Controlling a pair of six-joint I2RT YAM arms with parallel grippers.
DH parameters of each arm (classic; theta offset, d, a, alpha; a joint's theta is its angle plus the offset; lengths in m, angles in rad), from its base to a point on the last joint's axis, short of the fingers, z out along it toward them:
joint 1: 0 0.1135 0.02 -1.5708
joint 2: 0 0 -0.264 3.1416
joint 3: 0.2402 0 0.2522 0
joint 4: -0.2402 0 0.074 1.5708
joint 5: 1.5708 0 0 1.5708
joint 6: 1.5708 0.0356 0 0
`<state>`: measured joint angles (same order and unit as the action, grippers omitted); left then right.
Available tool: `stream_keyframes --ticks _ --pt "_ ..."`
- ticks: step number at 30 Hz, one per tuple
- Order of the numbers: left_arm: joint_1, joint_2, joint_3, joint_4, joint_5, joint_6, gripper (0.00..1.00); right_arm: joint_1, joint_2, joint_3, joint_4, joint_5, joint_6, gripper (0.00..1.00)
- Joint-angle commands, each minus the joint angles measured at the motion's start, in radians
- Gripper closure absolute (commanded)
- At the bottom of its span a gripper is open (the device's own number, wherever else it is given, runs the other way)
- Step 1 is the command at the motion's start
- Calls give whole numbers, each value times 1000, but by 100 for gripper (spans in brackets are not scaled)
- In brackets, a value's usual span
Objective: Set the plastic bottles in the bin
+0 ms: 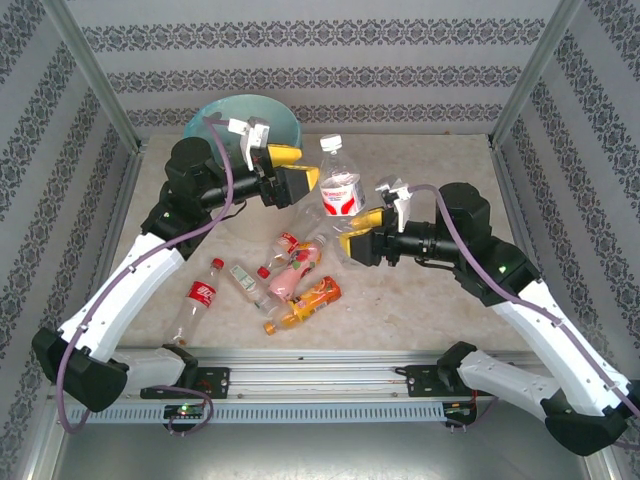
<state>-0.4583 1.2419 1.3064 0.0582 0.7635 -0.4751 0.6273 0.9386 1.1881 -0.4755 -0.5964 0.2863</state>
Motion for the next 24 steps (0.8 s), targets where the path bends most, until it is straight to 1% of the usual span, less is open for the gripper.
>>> stream_keyframes --ticks 1,11,17,19,21,24 --pt "-26 7 31 86 104 27 0 33 25 37 66 -93 -13 41" --pt "-29 -12 11 66 116 67 4 60 91 80 74 -151 -35 41" --pt "-29 -23 -2 78 131 66 7 64 117 94 84 -170 -36 41" --pt "-29 -32 -6 77 135 69 7 66 121 100 80 -166 -38 42" --pt "-30 -49 -18 85 138 74 3 63 118 102 74 -143 -45 42" --pt "-29 -81 -41 100 140 89 1 64 112 108 65 -138 -54 43"
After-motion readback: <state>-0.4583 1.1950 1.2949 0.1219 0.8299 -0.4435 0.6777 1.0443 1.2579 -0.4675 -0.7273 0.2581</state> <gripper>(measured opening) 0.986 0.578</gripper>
